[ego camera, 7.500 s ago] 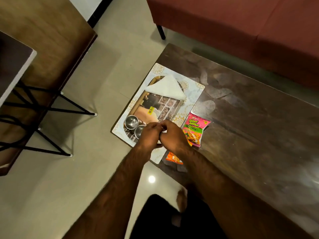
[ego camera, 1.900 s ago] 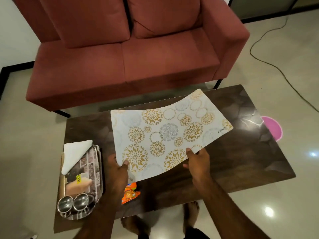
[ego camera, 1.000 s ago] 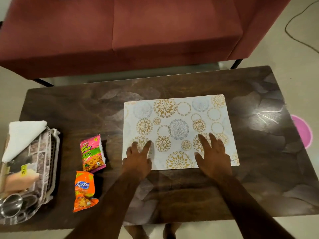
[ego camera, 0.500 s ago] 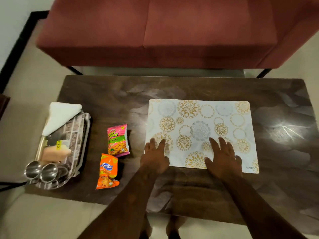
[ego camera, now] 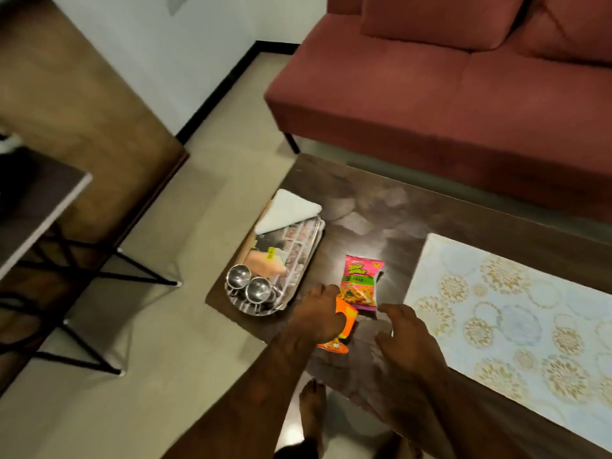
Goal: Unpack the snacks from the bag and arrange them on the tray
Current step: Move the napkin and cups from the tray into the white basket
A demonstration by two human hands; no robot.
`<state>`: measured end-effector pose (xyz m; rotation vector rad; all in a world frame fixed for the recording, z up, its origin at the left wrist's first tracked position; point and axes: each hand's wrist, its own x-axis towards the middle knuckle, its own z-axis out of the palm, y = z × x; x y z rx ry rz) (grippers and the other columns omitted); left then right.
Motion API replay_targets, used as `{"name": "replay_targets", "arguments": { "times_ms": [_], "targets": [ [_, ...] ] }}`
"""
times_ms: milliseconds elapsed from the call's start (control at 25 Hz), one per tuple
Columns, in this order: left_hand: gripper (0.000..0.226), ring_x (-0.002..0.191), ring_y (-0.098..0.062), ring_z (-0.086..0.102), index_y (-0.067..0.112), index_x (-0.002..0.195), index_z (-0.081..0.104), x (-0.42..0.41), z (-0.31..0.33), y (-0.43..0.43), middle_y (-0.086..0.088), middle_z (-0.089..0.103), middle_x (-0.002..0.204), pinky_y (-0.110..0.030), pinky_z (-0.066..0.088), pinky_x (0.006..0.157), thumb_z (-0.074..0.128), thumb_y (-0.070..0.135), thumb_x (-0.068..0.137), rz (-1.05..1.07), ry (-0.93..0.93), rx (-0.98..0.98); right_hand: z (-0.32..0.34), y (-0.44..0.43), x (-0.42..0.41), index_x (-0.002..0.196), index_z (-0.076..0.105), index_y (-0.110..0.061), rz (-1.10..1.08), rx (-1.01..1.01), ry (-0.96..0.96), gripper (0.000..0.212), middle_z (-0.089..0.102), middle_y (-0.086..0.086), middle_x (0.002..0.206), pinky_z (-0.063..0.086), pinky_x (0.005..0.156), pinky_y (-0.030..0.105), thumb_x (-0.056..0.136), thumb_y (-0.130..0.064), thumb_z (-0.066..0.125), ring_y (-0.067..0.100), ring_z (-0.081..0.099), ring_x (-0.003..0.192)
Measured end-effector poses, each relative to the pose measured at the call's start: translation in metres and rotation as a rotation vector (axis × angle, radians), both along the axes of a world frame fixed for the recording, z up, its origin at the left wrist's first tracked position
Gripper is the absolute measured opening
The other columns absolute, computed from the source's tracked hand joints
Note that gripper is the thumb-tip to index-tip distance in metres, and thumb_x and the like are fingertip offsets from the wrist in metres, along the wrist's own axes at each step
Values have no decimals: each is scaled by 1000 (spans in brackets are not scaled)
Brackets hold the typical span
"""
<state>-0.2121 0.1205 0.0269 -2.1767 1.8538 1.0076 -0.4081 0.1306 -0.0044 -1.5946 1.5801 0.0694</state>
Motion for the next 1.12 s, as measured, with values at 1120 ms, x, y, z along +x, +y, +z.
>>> {"name": "replay_targets", "arguments": {
  "times_ms": [1120],
  "targets": [
    [29, 110, -37, 63, 8, 119, 63, 284, -97, -134, -17, 67, 121, -40, 51, 98, 54, 12, 92, 516, 152, 171, -95, -108, 252, 117, 59, -15, -797, 427, -283, 23, 76, 14, 109, 58, 60, 30, 97, -16, 70, 20, 69, 80]
  ]
}}
